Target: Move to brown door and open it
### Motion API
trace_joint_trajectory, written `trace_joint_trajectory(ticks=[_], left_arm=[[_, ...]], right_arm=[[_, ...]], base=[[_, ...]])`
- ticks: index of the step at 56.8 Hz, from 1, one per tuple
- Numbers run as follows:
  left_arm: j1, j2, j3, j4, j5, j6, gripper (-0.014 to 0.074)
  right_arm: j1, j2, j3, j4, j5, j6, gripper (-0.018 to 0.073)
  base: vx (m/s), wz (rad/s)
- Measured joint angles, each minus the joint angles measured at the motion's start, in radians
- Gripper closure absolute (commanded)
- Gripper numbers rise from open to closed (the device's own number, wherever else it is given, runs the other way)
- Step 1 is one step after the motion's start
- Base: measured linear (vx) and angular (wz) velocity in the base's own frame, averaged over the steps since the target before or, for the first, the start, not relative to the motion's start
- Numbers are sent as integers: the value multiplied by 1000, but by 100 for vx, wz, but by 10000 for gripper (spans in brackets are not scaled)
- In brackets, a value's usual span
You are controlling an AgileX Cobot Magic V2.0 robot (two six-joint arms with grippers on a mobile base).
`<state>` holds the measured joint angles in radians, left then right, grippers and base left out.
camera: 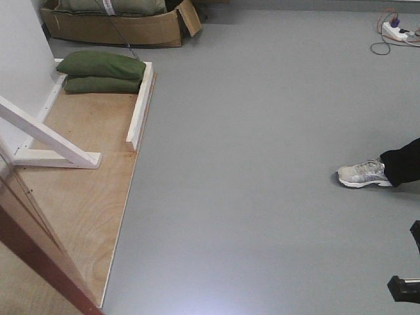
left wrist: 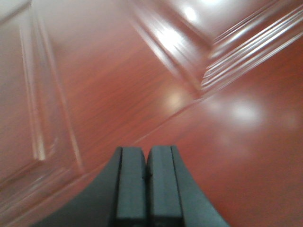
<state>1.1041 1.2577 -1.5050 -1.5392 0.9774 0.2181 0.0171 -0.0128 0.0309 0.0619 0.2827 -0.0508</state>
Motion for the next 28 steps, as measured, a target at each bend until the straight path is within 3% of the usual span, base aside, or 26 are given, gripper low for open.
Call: trace_joint_trajectory(ticks=[17,23,28], left_arm=[[-364,71,0,240,-211,0,603],[-461,66,0,289,-248,0,603],[-503,61,0,299,-268,0,603]], right_arm=[[0,0,0,0,0,0,559],[0,0,0,0,0,0,559],[0,0,0,0,0,0,559]], base=[[0,0],[0,0],[0,0]])
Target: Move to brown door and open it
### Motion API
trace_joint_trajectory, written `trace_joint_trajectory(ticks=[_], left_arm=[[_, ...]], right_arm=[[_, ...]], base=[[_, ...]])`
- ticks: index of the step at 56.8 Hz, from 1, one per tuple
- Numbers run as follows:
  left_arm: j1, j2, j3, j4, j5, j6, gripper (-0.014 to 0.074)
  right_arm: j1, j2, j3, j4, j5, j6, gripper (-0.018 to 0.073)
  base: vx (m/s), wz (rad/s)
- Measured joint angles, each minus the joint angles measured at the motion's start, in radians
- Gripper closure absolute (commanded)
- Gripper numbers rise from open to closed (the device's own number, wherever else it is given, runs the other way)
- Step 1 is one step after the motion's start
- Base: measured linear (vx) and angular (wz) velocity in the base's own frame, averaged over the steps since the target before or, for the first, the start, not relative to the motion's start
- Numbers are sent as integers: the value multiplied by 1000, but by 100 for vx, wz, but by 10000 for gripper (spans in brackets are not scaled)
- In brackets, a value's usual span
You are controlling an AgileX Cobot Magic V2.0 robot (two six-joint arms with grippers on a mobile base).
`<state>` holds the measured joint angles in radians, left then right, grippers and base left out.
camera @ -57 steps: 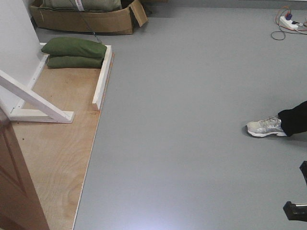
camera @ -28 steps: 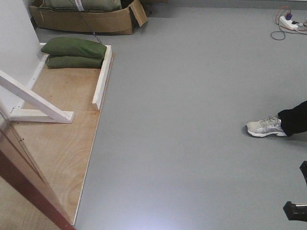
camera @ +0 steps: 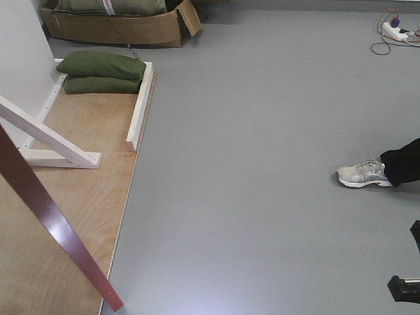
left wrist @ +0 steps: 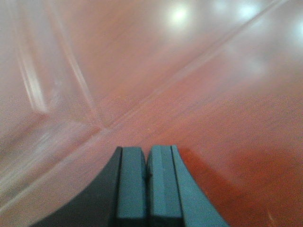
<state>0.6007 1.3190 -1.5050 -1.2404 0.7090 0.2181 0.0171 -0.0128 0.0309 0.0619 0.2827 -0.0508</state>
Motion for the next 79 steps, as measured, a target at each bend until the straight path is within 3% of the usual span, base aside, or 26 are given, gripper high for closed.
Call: trace_joint_trajectory(ticks=[31,79], left_arm=[[-209,-15,0,1,-3,0,603],[-217,-15,0,1,0,0,603]], right_arm=[[0,0,0,0,0,0,559],[0,0,0,0,0,0,559]], base=[[0,0],[0,0]])
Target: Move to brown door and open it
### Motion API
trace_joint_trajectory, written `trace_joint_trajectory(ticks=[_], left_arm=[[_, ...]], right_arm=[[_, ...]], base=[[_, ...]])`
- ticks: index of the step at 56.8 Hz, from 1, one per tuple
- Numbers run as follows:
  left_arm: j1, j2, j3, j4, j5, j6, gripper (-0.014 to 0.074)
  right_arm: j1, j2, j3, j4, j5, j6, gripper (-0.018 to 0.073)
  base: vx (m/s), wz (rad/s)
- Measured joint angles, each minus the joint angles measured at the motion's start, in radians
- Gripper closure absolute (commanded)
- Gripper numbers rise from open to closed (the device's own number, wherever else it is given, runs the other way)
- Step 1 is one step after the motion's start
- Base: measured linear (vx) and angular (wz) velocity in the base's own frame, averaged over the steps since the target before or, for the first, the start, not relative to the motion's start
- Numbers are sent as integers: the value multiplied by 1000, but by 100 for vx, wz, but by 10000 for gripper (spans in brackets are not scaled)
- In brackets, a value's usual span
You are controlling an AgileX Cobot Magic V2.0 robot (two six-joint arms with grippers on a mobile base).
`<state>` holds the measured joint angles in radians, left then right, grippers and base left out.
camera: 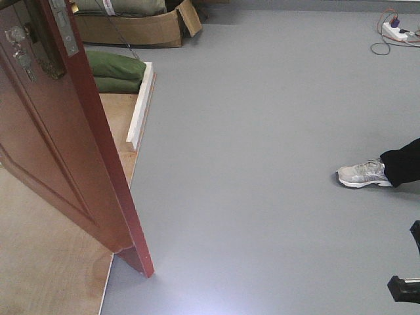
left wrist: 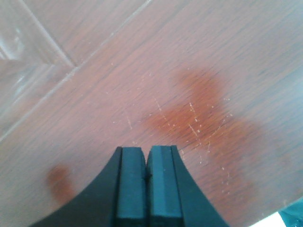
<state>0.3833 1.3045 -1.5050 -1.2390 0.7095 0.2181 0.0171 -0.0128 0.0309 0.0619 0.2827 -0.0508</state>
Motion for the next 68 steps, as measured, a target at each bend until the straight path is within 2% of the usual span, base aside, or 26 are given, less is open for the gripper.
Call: trace_joint_trajectory(ticks=[68], left_arm=[[1,-3,-1,4,-6,1,603]], right_arm=[[0,0,0,0,0,0,559]], base=[[3,-3]])
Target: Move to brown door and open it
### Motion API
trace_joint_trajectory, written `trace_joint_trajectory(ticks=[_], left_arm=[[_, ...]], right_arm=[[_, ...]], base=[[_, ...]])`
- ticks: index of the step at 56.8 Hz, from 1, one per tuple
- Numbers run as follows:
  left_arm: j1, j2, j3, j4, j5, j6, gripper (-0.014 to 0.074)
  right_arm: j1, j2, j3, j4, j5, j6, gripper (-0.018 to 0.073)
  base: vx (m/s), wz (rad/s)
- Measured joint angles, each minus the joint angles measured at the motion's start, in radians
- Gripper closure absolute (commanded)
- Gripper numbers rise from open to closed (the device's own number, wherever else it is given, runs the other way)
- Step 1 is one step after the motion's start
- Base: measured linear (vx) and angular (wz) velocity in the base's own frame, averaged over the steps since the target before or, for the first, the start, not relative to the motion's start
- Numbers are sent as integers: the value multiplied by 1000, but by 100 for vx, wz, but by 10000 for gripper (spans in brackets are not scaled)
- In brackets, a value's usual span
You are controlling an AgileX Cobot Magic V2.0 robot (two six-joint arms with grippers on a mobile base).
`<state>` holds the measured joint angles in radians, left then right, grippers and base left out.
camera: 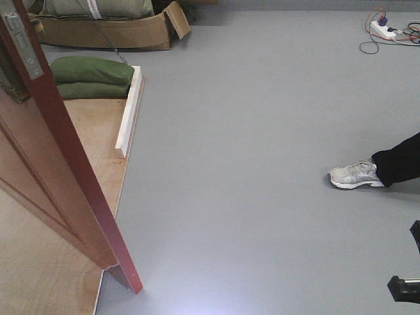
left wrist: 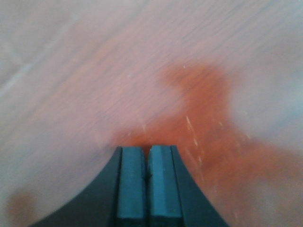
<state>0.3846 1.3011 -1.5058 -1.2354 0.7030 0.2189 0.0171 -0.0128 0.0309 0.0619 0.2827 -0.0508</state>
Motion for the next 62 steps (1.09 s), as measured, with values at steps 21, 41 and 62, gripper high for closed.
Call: trace_joint_trajectory(ticks=[21,41,62], left_arm=[[5,3,-3,-3,-1,0,603],[5,3,-3,-3,0,0,603],[4,3,-3,-3,3,0,603]], right_arm=[[0,0,0,0,0,0,559],[0,0,0,0,0,0,559],[0,0,0,0,0,0,559]], base=[[8,-5],[11,-5],[16,-1]])
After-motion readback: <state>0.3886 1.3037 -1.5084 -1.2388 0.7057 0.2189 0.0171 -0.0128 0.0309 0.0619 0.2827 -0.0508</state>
